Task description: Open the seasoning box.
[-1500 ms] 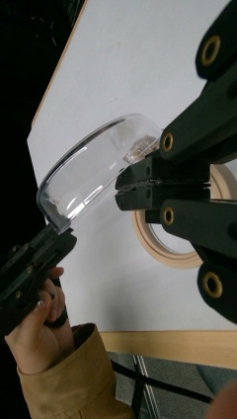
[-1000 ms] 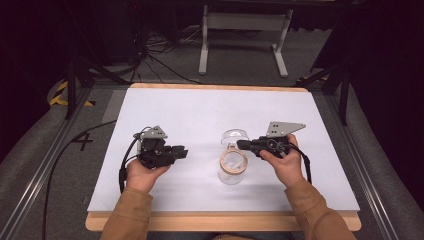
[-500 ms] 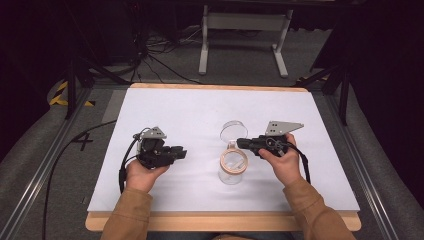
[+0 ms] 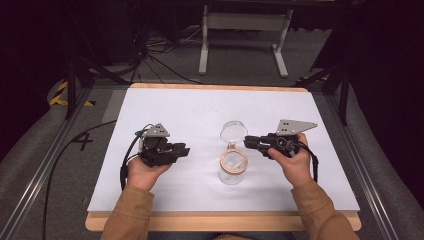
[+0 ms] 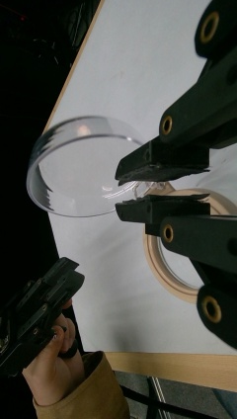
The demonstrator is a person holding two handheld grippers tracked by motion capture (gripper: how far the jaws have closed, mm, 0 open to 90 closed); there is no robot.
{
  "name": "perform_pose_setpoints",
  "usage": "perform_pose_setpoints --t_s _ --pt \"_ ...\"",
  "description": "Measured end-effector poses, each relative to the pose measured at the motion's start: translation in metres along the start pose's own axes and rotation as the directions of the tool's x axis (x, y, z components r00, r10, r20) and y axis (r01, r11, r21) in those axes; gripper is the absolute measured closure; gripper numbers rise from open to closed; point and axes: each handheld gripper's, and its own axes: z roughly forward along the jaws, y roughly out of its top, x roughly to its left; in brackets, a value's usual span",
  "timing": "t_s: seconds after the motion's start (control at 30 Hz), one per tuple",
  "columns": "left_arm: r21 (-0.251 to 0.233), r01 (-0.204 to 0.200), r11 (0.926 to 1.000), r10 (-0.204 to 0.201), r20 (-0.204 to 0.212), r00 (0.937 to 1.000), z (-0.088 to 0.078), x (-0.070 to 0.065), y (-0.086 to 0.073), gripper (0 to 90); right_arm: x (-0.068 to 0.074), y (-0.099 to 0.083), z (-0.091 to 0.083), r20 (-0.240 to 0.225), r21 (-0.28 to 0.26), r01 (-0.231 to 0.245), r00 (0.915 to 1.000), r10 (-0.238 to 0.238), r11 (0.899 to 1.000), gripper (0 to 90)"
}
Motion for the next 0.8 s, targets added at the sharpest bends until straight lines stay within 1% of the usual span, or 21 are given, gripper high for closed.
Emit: perform_pose_setpoints --t_s 0.03,0.07,0.1,0.13,0.2,0.23,0.27,0.3,0.33,0.37,0.4,0.47,0.5,0.53,0.57,0.6,0.63,0.67,0.73,0.77,0.8 --pt "0.004 0.000 1.0000 0.000 0.000 1.0000 0.000 -0.001 0.001 69.5 0.000 0.000 0.000 0.000 0.000 0.000 1.0000 0.000 1.000 79.4" --pt "0.009 -0.014 0.9999 0.015 -0.004 0.9999 0.002 -0.001 0.002 69.1 -0.002 0.000 -0.006 0.015 -0.002 -0.005 0.9999 0.005 1.000 77.5" --pt "0.009 -0.014 0.9999 0.015 -0.004 0.9999 0.002 -0.001 0.002 68.7 -0.003 0.000 -0.008 0.021 -0.003 -0.008 0.9997 0.008 1.000 76.6" --pt "0.015 -0.026 0.9995 0.026 -0.011 0.9996 0.004 -0.001 0.004 68.1 -0.004 -0.001 -0.012 0.033 -0.004 -0.014 0.9994 0.014 1.000 75.2" --pt "0.022 -0.018 0.9996 0.018 -0.013 0.9997 0.006 0.000 0.004 67.8 -0.006 -0.001 -0.014 0.042 -0.002 -0.018 0.9990 0.018 1.000 74.4" --pt "0.040 -0.026 0.9989 0.027 -0.032 0.9991 0.007 0.002 0.004 66.9 -0.010 -0.003 -0.021 0.060 0.001 -0.028 0.9978 0.028 1.000 72.3" --pt "0.052 -0.019 0.9985 0.021 -0.034 0.9992 0.007 0.004 0.004 66.6 -0.012 -0.004 -0.024 0.069 0.000 -0.034 0.9970 0.034 0.999 71.9" --pt "0.046 -0.016 0.9988 0.018 -0.038 0.9991 0.008 0.006 0.004 66.4 -0.013 -0.004 -0.027 0.078 0.003 -0.035 0.9964 0.034 0.999 71.4" --pt "0.051 -0.014 0.9986 0.016 -0.037 0.9992 0.007 0.008 0.003 66.2 -0.015 -0.005 -0.031 0.092 0.006 -0.042 0.9950 0.041 0.999 70.6" --pt "0.048 0.003 0.9988 -0.001 -0.040 0.9992 0.007 0.009 0.003 66.0 -0.018 -0.006 -0.034 0.100 0.008 -0.048 0.9939 0.046 0.999 69.6" --pt "0.055 0.001 0.9985 0.002 -0.047 0.9989 0.006 0.012 0.003 65.7 -0.020 -0.007 -0.037 0.111 0.012 -0.053 0.9925 0.052 0.999 69.3" --pt "0.057 0.014 0.9983 -0.010 -0.055 0.9984 0.006 0.016 0.002 65.5 -0.024 -0.010 -0.043 0.138 0.018 -0.061 0.9887 0.058 0.998 67.7" --pt "0.054 0.020 0.9984 -0.017 -0.058 0.9982 0.006 0.019 0.001 65.5 -0.026 -0.012 -0.044 0.144 0.018 -0.069 0.9874 0.066 0.997 67.0" --pt "0.064 0.022 0.9977 -0.017 -0.067 0.9976 0.005 0.021 0.000 65.1 -0.028 -0.014 -0.046 0.156 0.019 -0.080 0.9849 0.076 0.997 66.2" --pt "0.064 0.022 0.9977 -0.017 -0.067 0.9976 0.005 0.021 0.000 64.7 -0.028 -0.014 -0.046 0.156 0.019 -0.080 0.9849 0.076 0.997 66.2" --pt "0.061 0.040 0.9974 -0.035 -0.077 0.9964 0.005 0.025 -0.002 64.2 -0.033 -0.019 -0.049 0.183 0.033 -0.096 0.9790 0.089 0.995 63.5" --pt "0.061 0.040 0.9974 -0.035 -0.077 0.9964 0.005 0.025 -0.002 63.8 -0.034 -0.020 -0.049 0.194 0.041 -0.101 0.9768 0.092 0.994 62.2" --pt "0.064 0.048 0.9968 -0.042 -0.090 0.9951 0.005 0.030 -0.004 63.6 -0.037 -0.022 -0.050 0.210 0.055 -0.106 0.9733 0.093 0.993 61.4" --pt "0.061 0.063 0.9961 -0.057 -0.094 0.9940 0.004 0.034 -0.006 63.6 -0.041 -0.026 -0.052 0.235 0.070 -0.117 0.9672 0.097 0.991 59.6" --pt "0.061 0.063 0.9961 -0.057 -0.094 0.9940 0.004 0.034 -0.006 63.4 -0.041 -0.026 -0.052 0.235 0.070 -0.117 0.9672 0.097 0.991 59.6" --pt "0.062 0.072 0.9955 -0.065 -0.100 0.9928 0.004 0.037 -0.008 63.4 -0.047 -0.031 -0.054 0.261 0.090 -0.134 0.9595 0.106 0.987 58.0"
